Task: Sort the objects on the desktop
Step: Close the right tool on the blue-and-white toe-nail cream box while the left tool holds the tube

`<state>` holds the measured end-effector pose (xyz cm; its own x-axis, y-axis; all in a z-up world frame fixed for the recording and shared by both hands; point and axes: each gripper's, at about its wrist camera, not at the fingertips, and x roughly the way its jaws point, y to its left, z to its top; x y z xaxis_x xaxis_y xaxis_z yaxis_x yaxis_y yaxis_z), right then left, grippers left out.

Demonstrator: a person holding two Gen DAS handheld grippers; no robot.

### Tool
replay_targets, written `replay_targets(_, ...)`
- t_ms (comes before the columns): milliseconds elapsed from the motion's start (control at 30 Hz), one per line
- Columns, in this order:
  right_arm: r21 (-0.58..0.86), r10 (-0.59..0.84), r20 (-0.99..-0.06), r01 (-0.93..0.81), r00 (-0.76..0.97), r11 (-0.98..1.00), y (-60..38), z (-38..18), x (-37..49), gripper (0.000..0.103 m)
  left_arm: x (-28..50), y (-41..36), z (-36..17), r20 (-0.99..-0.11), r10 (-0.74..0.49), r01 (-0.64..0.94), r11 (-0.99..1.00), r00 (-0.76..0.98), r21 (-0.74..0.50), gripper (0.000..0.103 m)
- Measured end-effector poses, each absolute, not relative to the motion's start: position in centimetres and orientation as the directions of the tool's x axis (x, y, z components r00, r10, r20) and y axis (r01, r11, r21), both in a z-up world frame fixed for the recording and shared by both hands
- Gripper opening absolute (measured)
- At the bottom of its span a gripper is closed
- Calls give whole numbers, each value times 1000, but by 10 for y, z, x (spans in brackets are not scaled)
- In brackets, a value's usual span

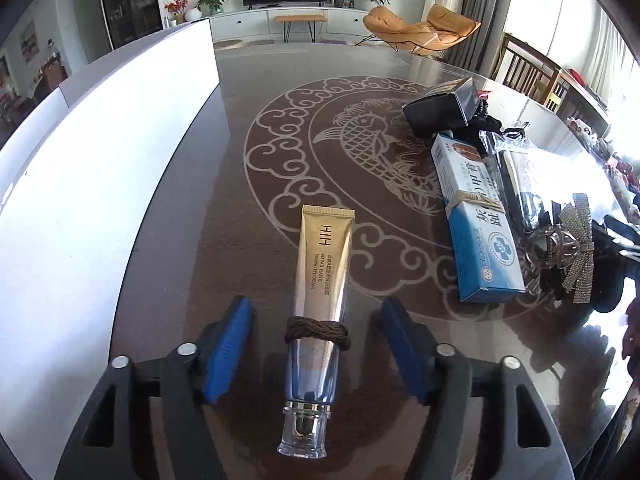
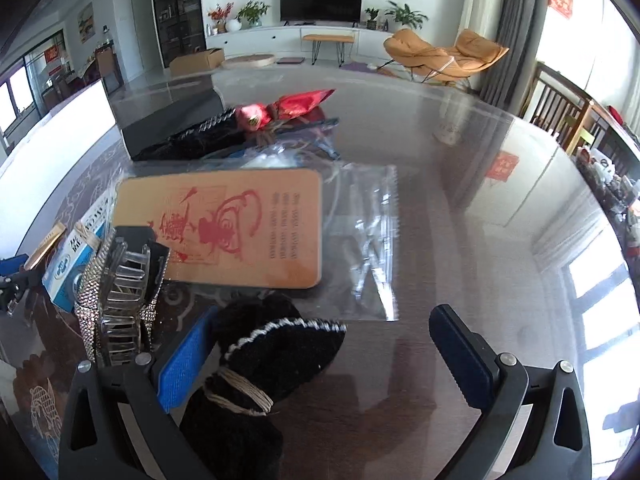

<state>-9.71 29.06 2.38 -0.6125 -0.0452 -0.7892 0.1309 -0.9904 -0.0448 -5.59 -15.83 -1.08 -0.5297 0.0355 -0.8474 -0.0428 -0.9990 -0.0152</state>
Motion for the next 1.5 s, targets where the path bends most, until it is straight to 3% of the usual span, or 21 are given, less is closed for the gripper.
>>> replay_targets(267,164,-222,-794,151,-566,-975,291,56,-54,103,-56,-158,-15,-808,18,-28,-1000,-588,-2,83)
replay_targets(333,260,-298,-758,150,-580,-954,289,63,-36,103,-56,-157,-15,-808,22,-34,-999,-589,-2,85)
replay_targets(500,546,-682,-574,408,-453,-731,225,94,-36,103,-58,-157,-16,-817,6,-7,-1000,-577,-3,97)
replay_targets(633,678,-766,-568,357,-300,-643,160,68,-79,103,-56,-158,-16,-815,-4,4,-1000,-579,2,97)
replay_targets(800,641,-665,-702,181,-255,-746,130,23,-108,101,-54,-163,-16,-814,-21,39,-999,-581,-2,97)
replay_targets(1000,449,-472,-828,149,-302,-881,107,4,-127,100,-55,-162,-16,-814,-22,40,-999,-581,-1,97)
replay_targets(1200,310,-364,-852,196,-377,-930,93,-5,-140,99,-54,-161,-16,-813,-21,40,-999,-582,-3,97)
replay_targets(1300,198,-291,-853,248,-434,-948,91,-7,-134,80,-53,-160,-15,-813,-24,40,-999,-581,0,97)
replay_targets(1433,133,-257,-838,276,-481,-952,115,-1,-117,43,-53,-159,-15,-814,-24,40,-999,-581,1,97)
replay_targets(1500,162,-288,-830,287,-478,-944,132,1,-109,43,-53,-159,-15,-814,-23,39,-999,-581,0,97)
